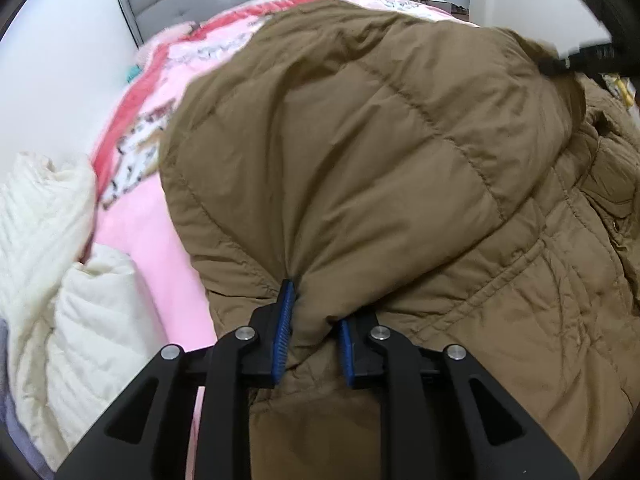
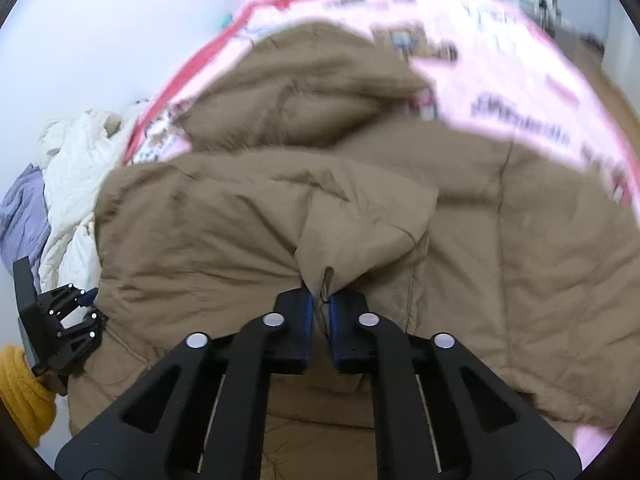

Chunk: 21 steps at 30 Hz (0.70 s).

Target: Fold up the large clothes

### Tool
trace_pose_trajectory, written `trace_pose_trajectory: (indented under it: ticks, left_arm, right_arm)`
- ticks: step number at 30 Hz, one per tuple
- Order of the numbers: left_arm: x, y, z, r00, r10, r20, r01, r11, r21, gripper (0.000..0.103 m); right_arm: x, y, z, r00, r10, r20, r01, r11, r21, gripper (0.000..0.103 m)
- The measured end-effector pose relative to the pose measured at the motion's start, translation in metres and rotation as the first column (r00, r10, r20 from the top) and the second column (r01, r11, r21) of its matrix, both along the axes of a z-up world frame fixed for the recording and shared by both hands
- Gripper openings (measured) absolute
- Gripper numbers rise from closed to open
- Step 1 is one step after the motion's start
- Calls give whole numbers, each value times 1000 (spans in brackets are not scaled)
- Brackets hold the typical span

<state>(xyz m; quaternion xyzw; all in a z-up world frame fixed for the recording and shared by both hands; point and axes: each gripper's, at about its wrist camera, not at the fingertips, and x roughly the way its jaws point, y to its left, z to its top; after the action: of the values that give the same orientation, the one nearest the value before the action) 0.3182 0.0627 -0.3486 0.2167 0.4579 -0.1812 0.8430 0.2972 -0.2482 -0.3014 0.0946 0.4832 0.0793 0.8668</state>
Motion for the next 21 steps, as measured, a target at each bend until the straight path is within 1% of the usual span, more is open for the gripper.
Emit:
trace_pose_trajectory:
  ticks: [1, 2, 3, 5, 7, 9, 11, 12, 13, 14, 15, 16, 17, 19, 20, 21]
  left_arm:
    - [-4, -4, 1, 1000, -8, 14, 8, 1000, 13, 20]
    - [-7, -7, 0, 1000, -11, 17, 10, 1000, 24, 20]
    - [-8, -10, -3, 1000, -4, 15, 4, 999, 37, 20]
    - [-8, -12, -5, 1000, 11, 13, -11, 1000, 23, 20]
    - [-4, -12, -8, 1000, 12, -6, -11, 1000, 17, 20]
    - [-1, -13, -9, 1000, -3, -16, 4, 1000, 25, 23]
    - [0, -10, -8, 1000, -13, -16, 13, 1000, 29, 27]
    - [-1, -7, -4, 1000, -11, -8, 12, 1000, 25, 30]
    - [-2, -2, 0, 1000, -9, -4, 9, 1000, 14, 34]
    - [-4, 4, 6, 1000, -5, 2, 5, 1000, -8, 37]
    - [-6, 8, 13, 1000, -4, 8, 4, 1000, -28, 44]
    - [-10, 15, 22, 1000, -5, 21, 6, 999, -50, 54]
    - [-13, 21, 33, 999, -6, 39, 8, 998, -69, 58]
    - [-14, 30, 55, 996, -9, 86, 18, 994, -111, 68]
    - [-13, 32, 65, 994, -5, 110, 19, 991, -129, 71]
    - [-7, 34, 78, 990, 8, 140, 14, 988, -153, 75]
  right_arm:
    - [-2, 3, 11, 999, 4, 32, -3, 999, -37, 6]
    - [-3, 5, 19, 999, 6, 45, -3, 998, -67, 6]
    - [-2, 6, 23, 1000, 8, 27, -6, 996, -83, 6]
    - [0, 6, 18, 1000, -6, -15, 4, 992, -123, 5]
    - [1, 10, -10, 995, -11, -100, -10, 978, -208, 6]
    - [1, 7, -35, 988, -27, -151, -10, 972, -234, 8]
    - [0, 7, -48, 987, -33, -158, -6, 972, -236, 11]
    - [0, 8, -50, 988, -38, -147, 1, 970, -243, 15]
    - [-1, 9, -48, 990, -40, -136, 8, 973, -231, 16]
    - [-5, 6, -39, 993, -50, -105, 29, 980, -195, 17]
    - [-11, 3, -30, 996, -56, -73, 44, 986, -160, 22]
    - [-18, -2, -21, 997, -60, -45, 54, 990, -130, 31]
    - [-24, -5, -11, 998, -66, -17, 64, 991, -118, 36]
    - [-40, -9, 21, 992, -83, 95, 93, 990, -102, 49]
    - [-43, -8, 32, 987, -84, 136, 98, 990, -102, 52]
    - [-46, -5, 47, 977, -75, 198, 97, 990, -101, 61]
